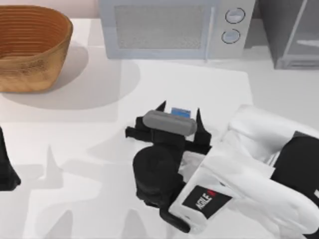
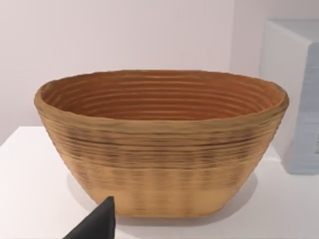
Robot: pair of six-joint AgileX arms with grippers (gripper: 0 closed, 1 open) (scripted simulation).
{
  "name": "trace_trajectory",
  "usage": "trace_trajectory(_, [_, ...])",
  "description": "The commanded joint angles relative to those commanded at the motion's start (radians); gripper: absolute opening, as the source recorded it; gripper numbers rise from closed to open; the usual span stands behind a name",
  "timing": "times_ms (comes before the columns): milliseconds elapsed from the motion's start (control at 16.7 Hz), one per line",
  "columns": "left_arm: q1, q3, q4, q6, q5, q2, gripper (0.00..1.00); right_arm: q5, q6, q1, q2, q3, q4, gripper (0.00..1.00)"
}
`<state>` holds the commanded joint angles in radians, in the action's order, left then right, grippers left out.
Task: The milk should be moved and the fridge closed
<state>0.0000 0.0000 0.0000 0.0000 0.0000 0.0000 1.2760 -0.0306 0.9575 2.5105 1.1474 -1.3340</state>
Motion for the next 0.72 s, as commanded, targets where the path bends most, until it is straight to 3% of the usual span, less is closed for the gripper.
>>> trace_trajectory(420, [0.0,0.0,0.0,0.0,0.0,0.0,1.0,0.0,0.0,0.0,0.0,0.0,0.0,0.02])
trace_trajectory(720, [0.0,0.0,0.0,0.0,0.0,0.0,1.0,0.0,0.0,0.0,0.0,0.0,0.0,0.0])
